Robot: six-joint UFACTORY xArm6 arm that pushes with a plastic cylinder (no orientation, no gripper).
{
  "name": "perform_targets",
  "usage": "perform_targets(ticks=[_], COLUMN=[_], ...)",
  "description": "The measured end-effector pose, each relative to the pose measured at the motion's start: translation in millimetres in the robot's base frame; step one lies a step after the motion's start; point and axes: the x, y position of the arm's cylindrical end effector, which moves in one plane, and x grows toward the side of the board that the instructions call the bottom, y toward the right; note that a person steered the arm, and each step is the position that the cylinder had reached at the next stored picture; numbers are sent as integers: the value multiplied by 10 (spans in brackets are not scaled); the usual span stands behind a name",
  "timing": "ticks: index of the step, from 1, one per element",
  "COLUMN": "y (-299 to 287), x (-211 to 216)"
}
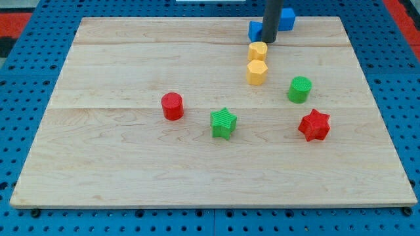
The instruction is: Place the blue blocks diagonally to yellow heart
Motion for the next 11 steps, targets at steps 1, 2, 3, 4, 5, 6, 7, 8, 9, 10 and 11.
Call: perform_targets(ticks=[1, 2, 3, 4, 5, 6, 7, 8, 9, 10, 11], y=[0, 9, 135, 0, -328, -427, -485, -626, -422, 198, 710], x=[14, 86, 213, 433, 520, 423, 464, 450, 70, -191, -149])
